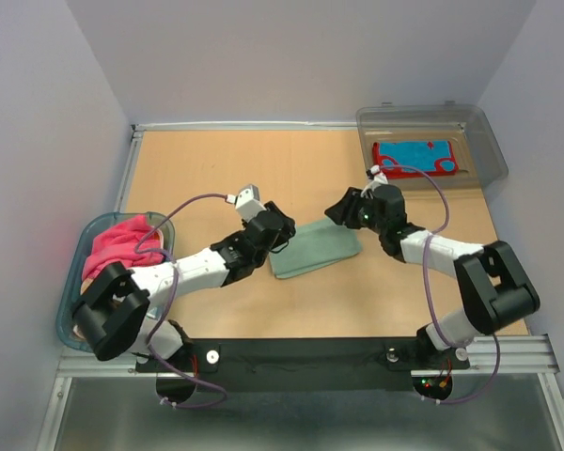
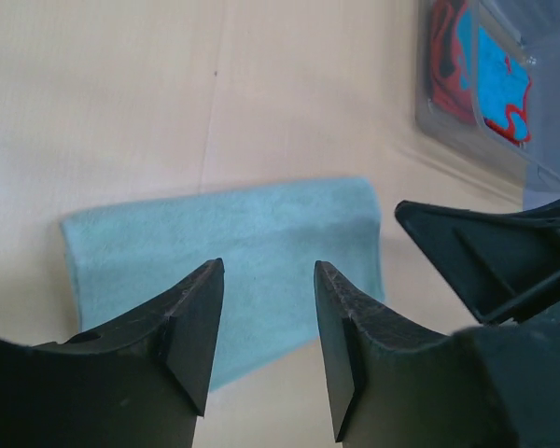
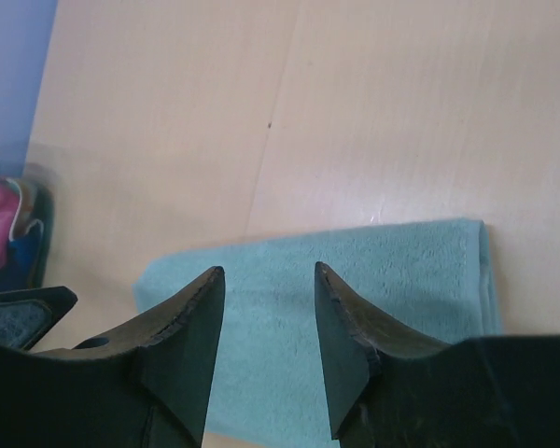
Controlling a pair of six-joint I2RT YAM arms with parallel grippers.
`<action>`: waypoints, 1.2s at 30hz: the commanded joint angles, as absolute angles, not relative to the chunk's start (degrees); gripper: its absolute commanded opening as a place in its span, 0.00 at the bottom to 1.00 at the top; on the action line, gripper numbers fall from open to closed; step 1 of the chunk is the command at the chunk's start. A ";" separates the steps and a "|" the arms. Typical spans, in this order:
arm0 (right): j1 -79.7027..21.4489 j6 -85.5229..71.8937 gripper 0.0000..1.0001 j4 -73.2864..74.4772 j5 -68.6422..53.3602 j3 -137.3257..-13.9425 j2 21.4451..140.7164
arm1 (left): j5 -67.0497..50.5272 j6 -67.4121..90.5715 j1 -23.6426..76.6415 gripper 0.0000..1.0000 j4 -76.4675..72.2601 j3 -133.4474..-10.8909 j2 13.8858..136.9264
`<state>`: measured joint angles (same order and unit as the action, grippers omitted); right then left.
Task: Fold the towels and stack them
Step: Smooth out wrinkles on the folded towel
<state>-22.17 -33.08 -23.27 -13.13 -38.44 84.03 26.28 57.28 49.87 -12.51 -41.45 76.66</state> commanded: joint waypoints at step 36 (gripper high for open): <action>-14.77 -21.81 0.50 -13.14 -9.16 -35.77 80.70 | 19.59 51.65 42.70 0.64 -10.92 -36.22 76.31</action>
